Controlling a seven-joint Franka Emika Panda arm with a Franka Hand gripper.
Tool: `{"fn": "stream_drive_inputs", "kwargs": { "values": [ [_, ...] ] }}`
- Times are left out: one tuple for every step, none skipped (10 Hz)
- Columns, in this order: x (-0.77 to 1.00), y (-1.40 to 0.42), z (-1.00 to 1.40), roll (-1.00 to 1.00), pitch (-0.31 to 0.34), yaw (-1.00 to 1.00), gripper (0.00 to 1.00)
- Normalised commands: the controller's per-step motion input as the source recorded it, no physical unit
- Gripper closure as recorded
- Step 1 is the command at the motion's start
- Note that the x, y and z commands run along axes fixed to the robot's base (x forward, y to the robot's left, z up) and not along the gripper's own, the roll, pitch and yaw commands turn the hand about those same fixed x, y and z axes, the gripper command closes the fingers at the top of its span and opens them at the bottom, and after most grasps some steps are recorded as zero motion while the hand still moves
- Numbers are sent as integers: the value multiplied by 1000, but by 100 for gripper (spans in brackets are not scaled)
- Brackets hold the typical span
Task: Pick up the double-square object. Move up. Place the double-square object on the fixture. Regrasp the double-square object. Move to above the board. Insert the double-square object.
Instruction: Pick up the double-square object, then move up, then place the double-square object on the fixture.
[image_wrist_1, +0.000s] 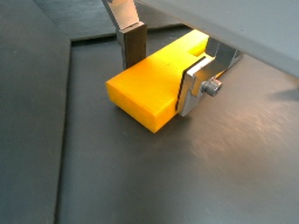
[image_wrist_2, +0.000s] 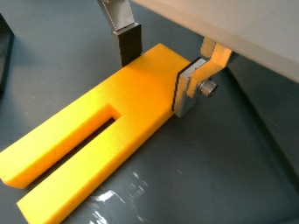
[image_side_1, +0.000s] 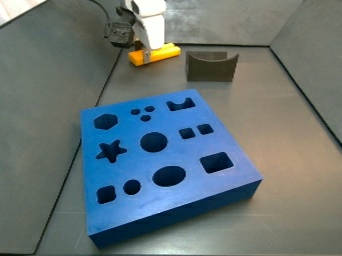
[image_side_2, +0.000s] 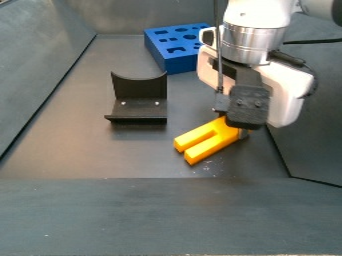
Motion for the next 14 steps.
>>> {"fn": "stream_drive_inputs", "kwargs": {
  "values": [
    [0,0,0,0,0,0,100],
    [0,0,0,0,0,0,100],
    [0,0,0,0,0,0,100],
    [0,0,0,0,0,0,100],
    [0,0,0,0,0,0,100],
    [0,0,833,0,0,0,100],
    [-22,55,807,10,16,-31,100],
    [-32,50,703,20,34,-42,100],
    [-26,33,608,28,45,-43,100],
    [-22,19,506,37,56,-42,100],
    [-20,15,405,50,59,-39,100],
    [-25,12,273,66,60,-39,100],
    [-27,8,180,76,61,-36,100],
    [0,0,1000,0,0,0,100]
  ]
}}
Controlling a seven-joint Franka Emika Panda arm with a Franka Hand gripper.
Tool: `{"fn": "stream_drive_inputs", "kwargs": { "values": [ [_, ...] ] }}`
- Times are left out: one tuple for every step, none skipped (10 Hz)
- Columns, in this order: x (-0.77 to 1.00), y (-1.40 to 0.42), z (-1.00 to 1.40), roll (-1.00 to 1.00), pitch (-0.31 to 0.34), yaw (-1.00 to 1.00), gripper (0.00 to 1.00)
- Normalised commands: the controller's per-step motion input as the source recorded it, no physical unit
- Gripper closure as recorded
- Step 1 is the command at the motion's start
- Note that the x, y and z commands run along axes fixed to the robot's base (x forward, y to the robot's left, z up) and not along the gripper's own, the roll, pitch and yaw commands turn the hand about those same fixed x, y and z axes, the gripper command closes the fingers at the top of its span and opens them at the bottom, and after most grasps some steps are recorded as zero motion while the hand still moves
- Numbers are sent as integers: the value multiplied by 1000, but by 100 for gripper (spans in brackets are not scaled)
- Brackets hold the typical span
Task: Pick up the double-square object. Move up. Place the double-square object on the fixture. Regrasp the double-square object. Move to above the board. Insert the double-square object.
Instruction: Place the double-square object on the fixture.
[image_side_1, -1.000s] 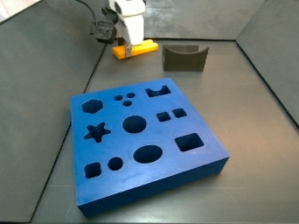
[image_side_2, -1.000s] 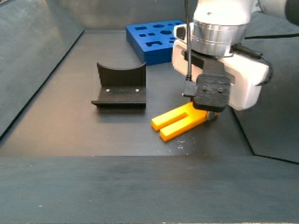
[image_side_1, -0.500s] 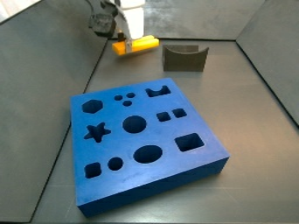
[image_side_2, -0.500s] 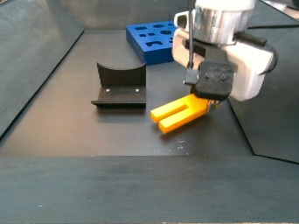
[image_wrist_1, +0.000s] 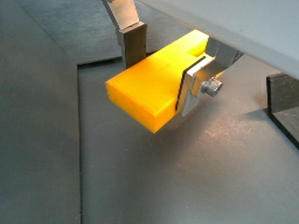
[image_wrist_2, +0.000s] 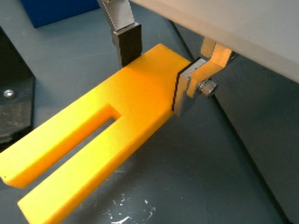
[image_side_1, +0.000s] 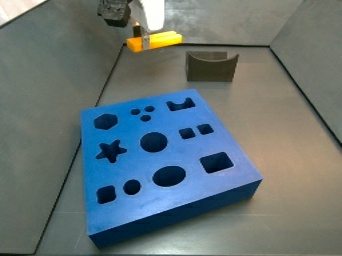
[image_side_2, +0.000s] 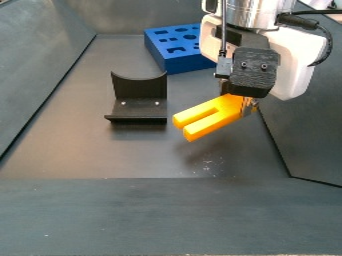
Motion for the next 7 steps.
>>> {"fn": "stream_drive_inputs", "kwargs": {
  "values": [
    [4,-1,1000,1,2,8,100],
    [-8,0,1000,5,27,5,100],
    [-12,2,1000,15,33,-1,100],
    [-17,3,1000,26,38,-8,100],
    [-22,5,1000,43,44,-19,100],
    [-27,8,1000,56,48,-26,100],
    [-31,9,1000,67,52,-28,100]
  ]
}}
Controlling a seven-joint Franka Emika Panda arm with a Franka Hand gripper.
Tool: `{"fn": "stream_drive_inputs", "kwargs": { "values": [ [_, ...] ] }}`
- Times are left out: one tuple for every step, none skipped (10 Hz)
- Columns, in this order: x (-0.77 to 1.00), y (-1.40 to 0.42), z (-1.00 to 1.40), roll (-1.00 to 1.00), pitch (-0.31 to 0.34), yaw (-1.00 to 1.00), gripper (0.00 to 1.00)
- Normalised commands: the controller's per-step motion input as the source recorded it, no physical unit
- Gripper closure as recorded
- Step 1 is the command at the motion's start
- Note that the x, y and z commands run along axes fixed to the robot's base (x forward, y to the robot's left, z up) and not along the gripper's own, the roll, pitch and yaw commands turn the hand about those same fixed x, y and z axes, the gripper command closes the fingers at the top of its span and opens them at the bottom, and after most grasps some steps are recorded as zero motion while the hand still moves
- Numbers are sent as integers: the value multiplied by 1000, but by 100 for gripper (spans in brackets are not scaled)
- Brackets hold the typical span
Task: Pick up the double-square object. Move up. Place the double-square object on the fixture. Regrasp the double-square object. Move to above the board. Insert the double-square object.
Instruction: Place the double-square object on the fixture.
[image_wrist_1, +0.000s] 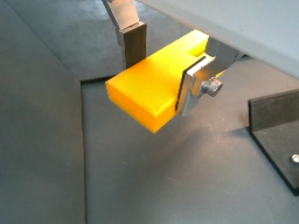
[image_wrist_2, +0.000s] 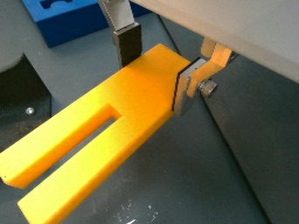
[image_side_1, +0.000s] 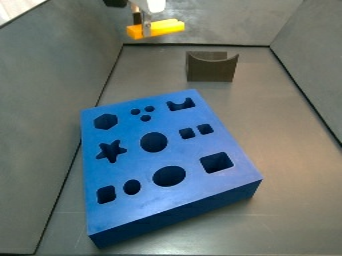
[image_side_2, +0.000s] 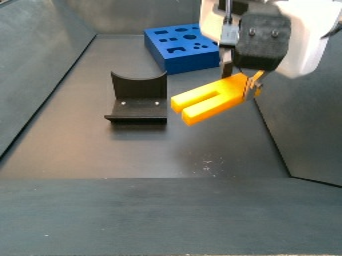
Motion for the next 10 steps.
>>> {"fn": "stream_drive_inputs", "kwargs": {
  "values": [
    [-32,6,1000,74,52,-16,100],
    [-34,5,1000,79,54,-6,100],
    [-34,2,1000,85,56,0,100],
    [-32,3,954,94,59,4,100],
    [-27,2,822,96,64,9,100],
    [-22,3,722,96,67,13,100],
    [-18,2,620,90,72,17,100],
    [-12,5,514,81,75,17,100],
    [-8,7,373,76,80,15,100],
    [-7,7,265,78,81,17,100]
  ]
}}
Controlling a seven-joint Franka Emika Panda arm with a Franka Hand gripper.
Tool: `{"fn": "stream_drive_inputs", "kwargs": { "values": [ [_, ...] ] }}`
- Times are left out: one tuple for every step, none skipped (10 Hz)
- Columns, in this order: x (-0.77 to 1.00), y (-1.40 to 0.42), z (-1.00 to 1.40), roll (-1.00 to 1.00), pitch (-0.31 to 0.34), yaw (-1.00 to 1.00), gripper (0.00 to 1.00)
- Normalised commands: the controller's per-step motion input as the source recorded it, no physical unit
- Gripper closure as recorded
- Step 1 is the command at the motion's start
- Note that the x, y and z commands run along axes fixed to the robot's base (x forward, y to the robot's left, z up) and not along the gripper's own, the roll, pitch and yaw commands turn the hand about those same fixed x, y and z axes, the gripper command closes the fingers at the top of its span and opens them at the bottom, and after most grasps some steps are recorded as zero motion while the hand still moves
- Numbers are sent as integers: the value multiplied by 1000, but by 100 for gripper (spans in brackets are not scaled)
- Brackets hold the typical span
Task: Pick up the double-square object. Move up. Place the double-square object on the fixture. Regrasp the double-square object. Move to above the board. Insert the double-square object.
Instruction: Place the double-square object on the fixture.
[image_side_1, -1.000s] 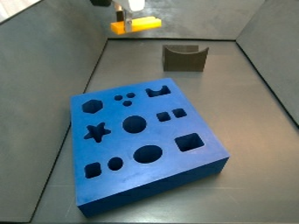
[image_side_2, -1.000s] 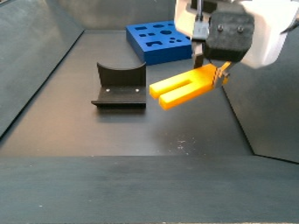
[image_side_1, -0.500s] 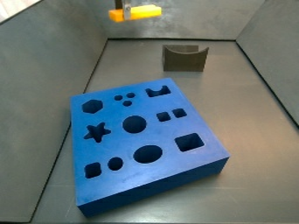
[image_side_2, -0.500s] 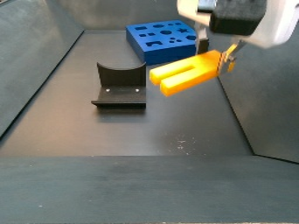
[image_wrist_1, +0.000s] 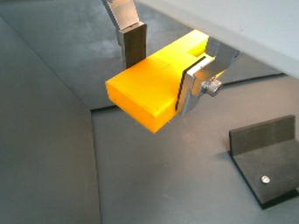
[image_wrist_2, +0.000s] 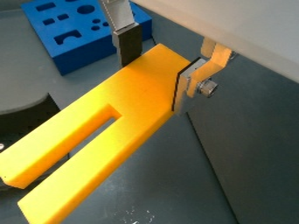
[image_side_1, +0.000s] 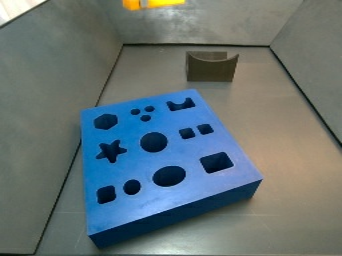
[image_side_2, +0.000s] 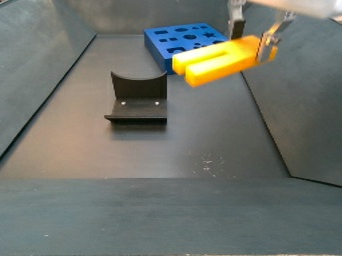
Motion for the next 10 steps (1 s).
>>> {"fn": "stream_drive_inputs", "kwargs": {
  "values": [
    [-6,7,192,77,83,18,100],
    [1000,-416,41,2,-1,1000,100],
    [1000,-412,15,0,1,1000,100],
    [1000,-370,12,-2,4,1000,100],
    [1000,-331,11,-7,6,1000,100],
    [1000,-309,9,-11,9,1000,100],
    [1000,-275,7,-17,13,1000,100],
    [1000,-251,6,-21,17,1000,100],
    [1000,-227,4,-27,23,1000,100],
    [1000,-206,3,-34,29,1000,100]
  ]
}}
